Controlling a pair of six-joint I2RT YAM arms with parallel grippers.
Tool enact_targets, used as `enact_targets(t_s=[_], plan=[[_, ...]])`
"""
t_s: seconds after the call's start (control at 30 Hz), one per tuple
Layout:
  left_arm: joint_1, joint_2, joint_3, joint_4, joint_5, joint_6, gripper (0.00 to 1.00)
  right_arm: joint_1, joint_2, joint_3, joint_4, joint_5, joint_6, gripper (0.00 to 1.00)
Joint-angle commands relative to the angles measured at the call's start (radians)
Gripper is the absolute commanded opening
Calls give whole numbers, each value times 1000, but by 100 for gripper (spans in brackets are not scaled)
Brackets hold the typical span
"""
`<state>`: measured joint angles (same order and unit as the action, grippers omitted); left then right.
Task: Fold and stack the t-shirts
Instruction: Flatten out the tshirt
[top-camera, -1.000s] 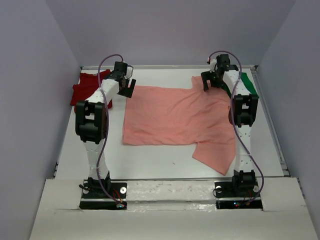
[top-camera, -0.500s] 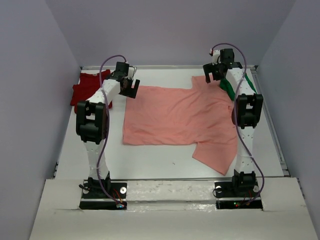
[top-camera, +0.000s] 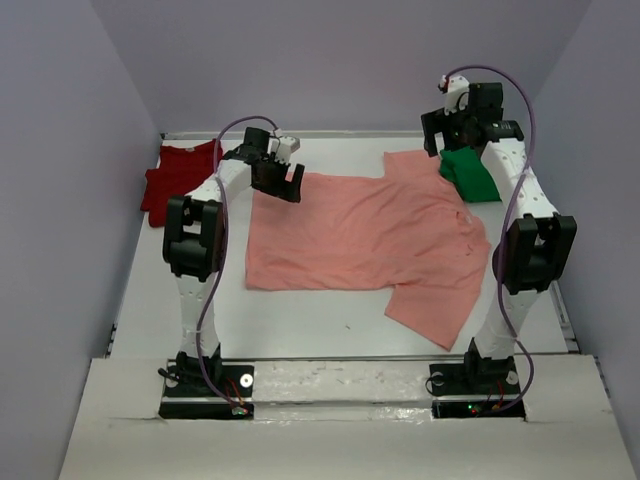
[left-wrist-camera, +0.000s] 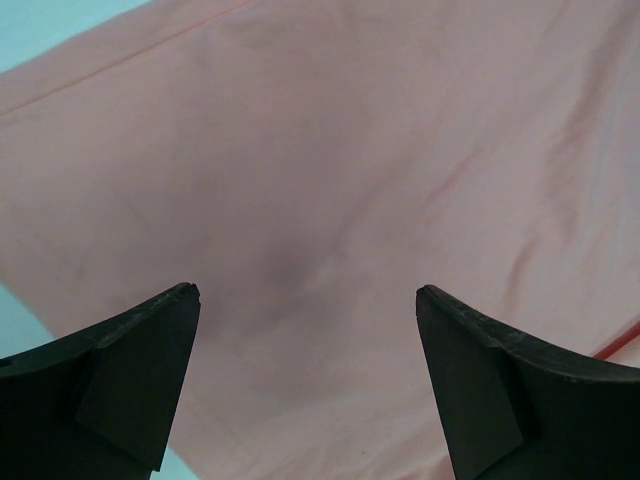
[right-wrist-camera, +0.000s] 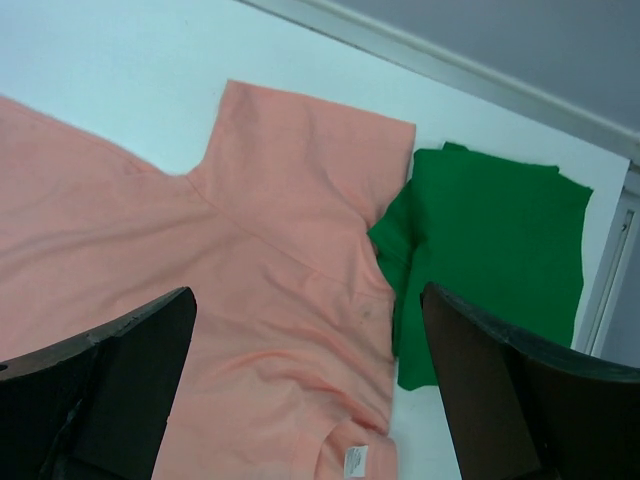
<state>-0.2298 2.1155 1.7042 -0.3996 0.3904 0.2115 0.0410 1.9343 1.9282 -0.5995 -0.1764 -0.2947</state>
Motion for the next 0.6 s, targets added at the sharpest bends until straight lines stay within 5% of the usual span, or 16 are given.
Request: enact_targets(t_s=[0.0, 0.57], plan=[[-9, 63, 71, -25, 142, 22, 99, 0, -29, -107, 6, 5, -30, 100], [14, 247, 305, -107, -103, 22, 99, 0, -155, -282, -66, -25, -32, 100]])
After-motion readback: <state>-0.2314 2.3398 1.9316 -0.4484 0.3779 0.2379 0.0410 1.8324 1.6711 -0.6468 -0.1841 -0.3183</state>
